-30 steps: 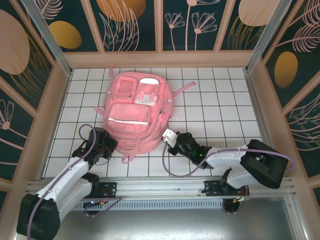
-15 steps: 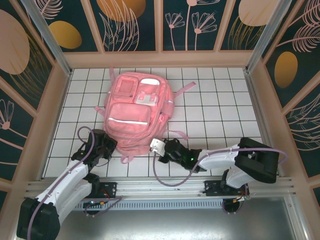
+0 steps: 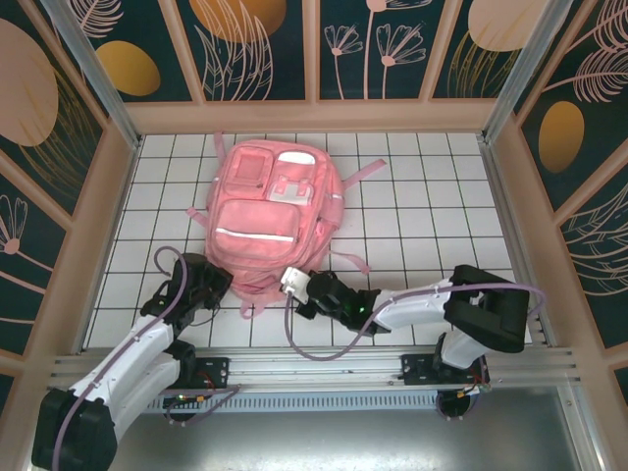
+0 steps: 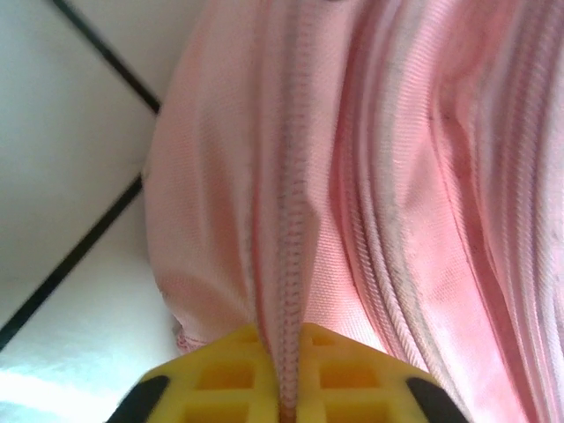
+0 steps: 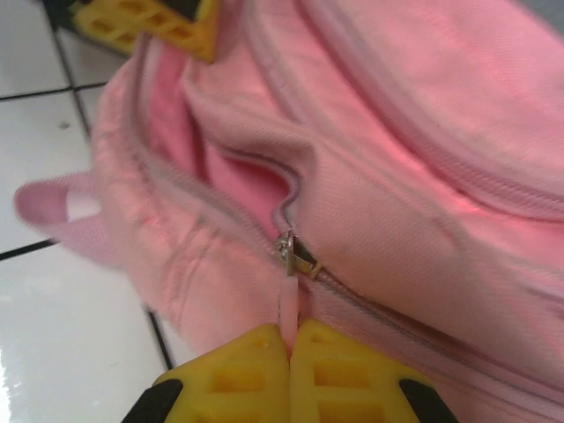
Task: Pack the student bag
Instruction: Zip the student bag at the center of the table.
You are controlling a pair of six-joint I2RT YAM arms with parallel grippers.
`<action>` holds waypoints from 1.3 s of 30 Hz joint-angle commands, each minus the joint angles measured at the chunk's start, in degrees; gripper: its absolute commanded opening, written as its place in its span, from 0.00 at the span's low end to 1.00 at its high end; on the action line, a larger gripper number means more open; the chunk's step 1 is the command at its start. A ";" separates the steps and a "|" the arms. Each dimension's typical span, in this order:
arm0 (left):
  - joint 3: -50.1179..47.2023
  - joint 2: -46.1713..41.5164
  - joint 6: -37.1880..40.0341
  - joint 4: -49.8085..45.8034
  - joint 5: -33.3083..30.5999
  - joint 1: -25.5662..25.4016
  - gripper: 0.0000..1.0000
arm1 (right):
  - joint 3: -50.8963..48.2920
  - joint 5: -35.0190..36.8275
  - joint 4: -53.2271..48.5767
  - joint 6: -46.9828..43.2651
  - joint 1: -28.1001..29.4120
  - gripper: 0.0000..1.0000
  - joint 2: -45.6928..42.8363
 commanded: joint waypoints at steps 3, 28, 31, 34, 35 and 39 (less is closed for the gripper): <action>7.64 9.00 8.64 12.44 3.38 -9.84 0.37 | -1.90 3.80 -3.39 3.78 -7.54 0.00 -9.85; 9.16 19.74 10.98 10.89 -9.49 -13.49 0.45 | -7.86 -5.57 -12.07 3.99 -14.78 0.00 -16.25; 8.36 21.27 10.21 13.78 -8.70 -13.32 0.34 | -6.53 -5.97 -13.44 3.07 -11.54 0.00 -13.87; 7.24 21.94 9.07 16.29 -8.23 -13.14 0.18 | -4.87 -5.40 -14.44 2.49 -8.15 0.00 -10.64; 6.91 22.32 8.72 16.92 -7.94 -13.14 0.14 | -4.32 -5.84 -14.70 2.49 -7.32 0.00 -9.72; 6.46 23.07 8.36 18.09 -7.47 -12.96 0.05 | -1.34 -8.86 -14.69 3.58 -5.45 0.00 -7.31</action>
